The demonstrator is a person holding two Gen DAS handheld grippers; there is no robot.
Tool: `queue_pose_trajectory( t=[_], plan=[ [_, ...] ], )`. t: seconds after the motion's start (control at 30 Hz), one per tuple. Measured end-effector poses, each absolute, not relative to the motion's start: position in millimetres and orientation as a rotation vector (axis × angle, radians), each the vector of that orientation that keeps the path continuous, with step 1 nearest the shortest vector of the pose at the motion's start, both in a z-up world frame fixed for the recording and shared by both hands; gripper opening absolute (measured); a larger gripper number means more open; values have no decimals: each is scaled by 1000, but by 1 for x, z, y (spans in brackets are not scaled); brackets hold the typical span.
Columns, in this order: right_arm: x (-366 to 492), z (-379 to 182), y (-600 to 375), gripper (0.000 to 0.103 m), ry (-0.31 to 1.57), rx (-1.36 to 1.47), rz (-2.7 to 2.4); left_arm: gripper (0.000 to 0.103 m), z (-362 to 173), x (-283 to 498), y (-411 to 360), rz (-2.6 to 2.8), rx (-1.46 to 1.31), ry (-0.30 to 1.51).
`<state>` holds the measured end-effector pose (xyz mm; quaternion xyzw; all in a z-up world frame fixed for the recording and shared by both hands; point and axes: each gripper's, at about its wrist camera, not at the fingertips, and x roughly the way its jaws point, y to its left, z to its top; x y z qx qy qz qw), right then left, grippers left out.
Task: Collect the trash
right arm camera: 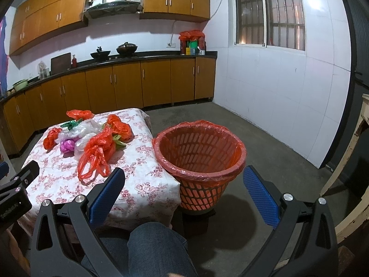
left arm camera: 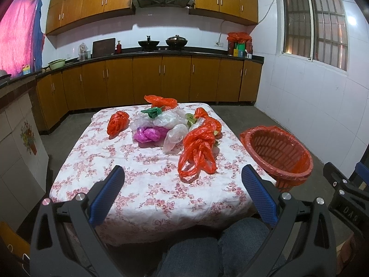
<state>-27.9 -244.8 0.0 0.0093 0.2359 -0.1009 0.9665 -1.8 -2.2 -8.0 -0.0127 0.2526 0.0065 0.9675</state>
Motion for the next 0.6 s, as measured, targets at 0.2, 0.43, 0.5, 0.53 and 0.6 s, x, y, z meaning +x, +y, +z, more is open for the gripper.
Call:
queue_pose_trajectory(
  t=[0.2,0.43,0.5,0.53,0.6],
  plan=[
    [-6,-7,-243,101,501,33,-178,99,-18,14,9,58,-49,528],
    [44,-13,-211,101,526,37,-78,99,-28,43,51,133,-71,542],
    [66,-16,-194,101,528,36,-41,99,-31,52,66,157,-82,540],
    [74,-16,-191,101,532,39,-28,99,-32,56,74,172,-88,542],
    [98,-20,-178,101,542,51,13,99,-34,64,89,197,-100,546]
  ],
)
